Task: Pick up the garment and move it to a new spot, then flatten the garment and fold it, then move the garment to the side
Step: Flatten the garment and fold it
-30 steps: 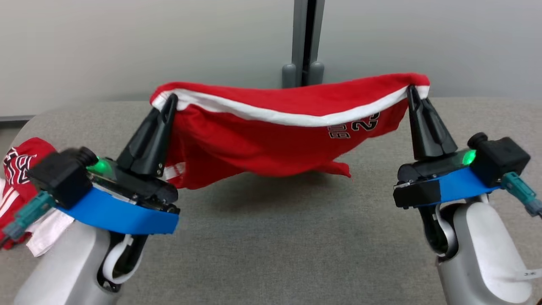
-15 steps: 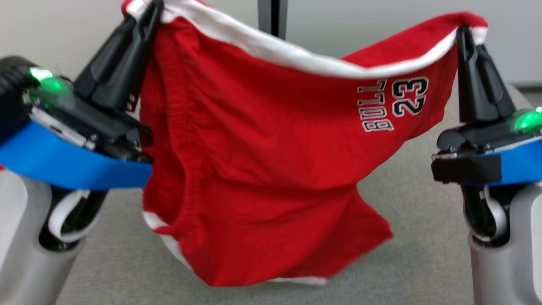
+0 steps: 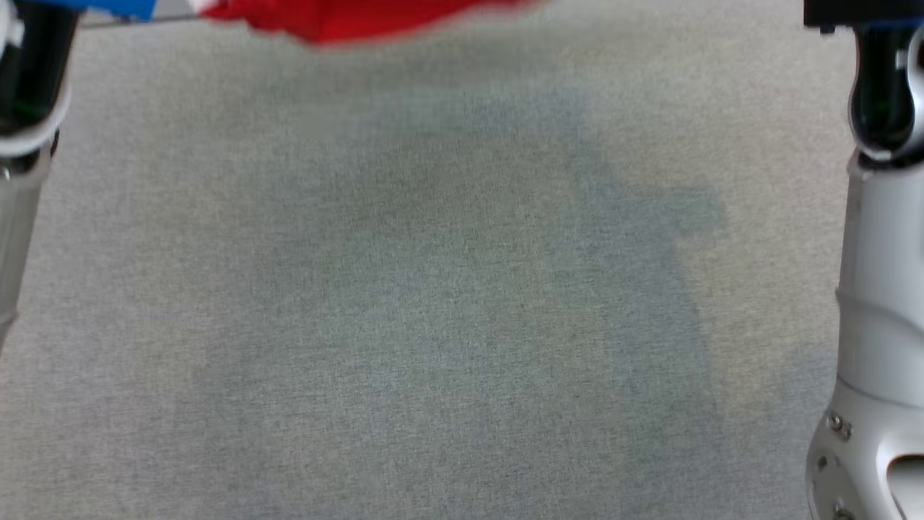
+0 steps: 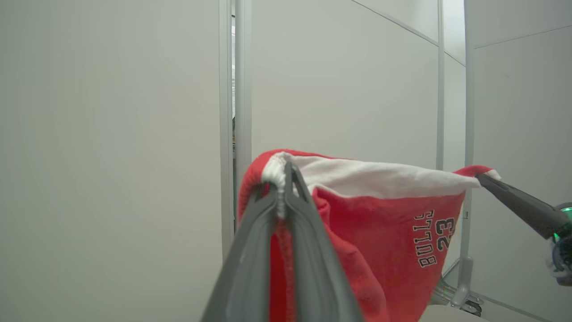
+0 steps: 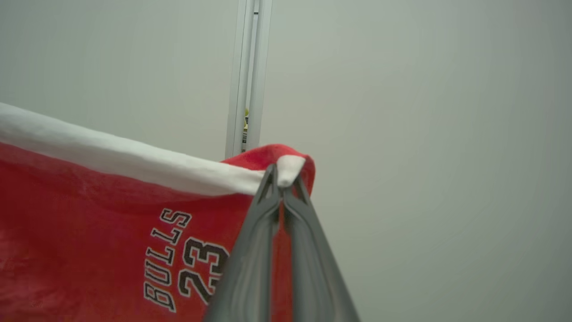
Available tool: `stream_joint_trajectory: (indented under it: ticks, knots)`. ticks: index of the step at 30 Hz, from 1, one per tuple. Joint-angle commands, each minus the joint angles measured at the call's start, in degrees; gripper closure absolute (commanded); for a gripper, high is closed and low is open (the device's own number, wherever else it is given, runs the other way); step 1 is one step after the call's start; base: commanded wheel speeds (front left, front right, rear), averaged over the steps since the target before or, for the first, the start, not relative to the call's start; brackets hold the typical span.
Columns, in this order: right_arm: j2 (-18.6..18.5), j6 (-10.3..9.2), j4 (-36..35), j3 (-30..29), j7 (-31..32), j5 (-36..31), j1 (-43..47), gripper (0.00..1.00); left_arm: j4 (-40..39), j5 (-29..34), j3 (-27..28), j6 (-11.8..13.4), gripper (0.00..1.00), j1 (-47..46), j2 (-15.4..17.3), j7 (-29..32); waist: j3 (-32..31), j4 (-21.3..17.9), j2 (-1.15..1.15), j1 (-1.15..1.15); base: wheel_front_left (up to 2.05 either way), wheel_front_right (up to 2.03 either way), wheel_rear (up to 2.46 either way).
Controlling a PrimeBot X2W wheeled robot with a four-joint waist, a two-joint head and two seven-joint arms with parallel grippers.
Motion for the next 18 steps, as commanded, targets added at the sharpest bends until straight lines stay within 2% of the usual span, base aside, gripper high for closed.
stream_joint_trajectory:
  ticks: [1, 4, 9, 14, 18]
  knots:
    - [-0.2, 0.00, 1.6, -0.1, -1.1, -1.2, -1.1, 1.00, 1.6, 0.3, -0.7, -0.5, 1.00, -1.4, -0.5, -0.9, 1.6, 0.8, 0.00, -0.02, 0.00, 0.00, 0.00]
    - [-0.2, 0.00, 6.6, 0.4, -3.6, -0.2, -2.6, 1.00, 5.0, -2.0, -2.2, -0.6, 1.00, -2.6, -2.5, -3.5, 3.9, 0.8, 0.00, -0.02, 0.00, 0.00, 0.00]
    - [-0.2, 0.00, 15.2, 2.4, -7.5, 0.7, 1.6, 1.00, 9.0, -4.0, -8.2, -0.4, 1.00, 1.9, -1.9, -8.8, 6.4, 0.7, 0.00, -0.02, 0.00, 0.00, 0.00]
    - [-0.2, 0.00, 21.4, 2.8, -9.9, 2.2, 8.4, 1.00, 10.2, -6.8, -12.6, -0.4, 1.00, 11.6, -2.1, -14.5, 6.2, 0.9, 0.00, -0.02, 0.00, 0.00, 0.00]
    - [-0.2, 0.00, 22.3, 2.1, -10.5, 4.0, 15.4, 1.00, 9.2, -7.6, -13.4, -0.4, 1.00, 20.1, -2.7, -15.9, 5.1, 1.8, 0.00, -0.02, 0.00, 0.00, 0.00]
